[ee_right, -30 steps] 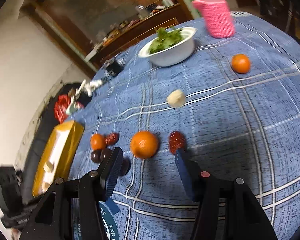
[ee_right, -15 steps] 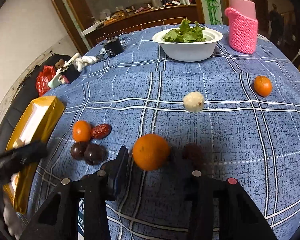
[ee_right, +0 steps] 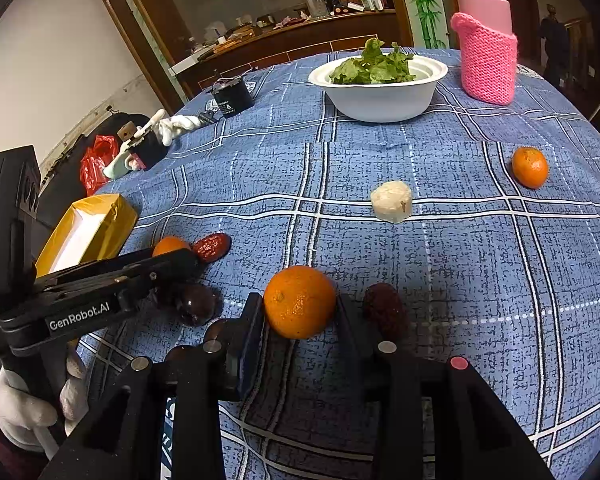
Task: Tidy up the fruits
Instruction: 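Grasp an orange with the left tool while the right tool grasps another orange, then lower both oranges into the tray and open both tools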
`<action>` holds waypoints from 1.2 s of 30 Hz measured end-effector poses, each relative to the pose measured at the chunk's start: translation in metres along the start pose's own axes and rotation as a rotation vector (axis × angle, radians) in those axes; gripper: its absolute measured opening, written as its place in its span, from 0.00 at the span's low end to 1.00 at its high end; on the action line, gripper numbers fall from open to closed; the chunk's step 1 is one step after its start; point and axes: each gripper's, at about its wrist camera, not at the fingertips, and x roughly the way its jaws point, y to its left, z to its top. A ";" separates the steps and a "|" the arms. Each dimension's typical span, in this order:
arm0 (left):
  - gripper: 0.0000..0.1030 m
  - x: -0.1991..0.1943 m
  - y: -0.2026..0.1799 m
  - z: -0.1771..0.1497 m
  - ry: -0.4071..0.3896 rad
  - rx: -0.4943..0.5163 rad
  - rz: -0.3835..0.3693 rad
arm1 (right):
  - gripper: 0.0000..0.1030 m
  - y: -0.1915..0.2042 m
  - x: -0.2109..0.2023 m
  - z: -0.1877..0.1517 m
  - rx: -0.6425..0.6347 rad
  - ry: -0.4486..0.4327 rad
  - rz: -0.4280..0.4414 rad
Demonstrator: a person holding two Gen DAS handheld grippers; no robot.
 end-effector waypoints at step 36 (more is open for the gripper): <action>0.32 -0.209 0.140 -0.092 -0.368 -0.361 0.015 | 0.39 0.046 -0.052 -0.027 0.038 -0.105 -0.020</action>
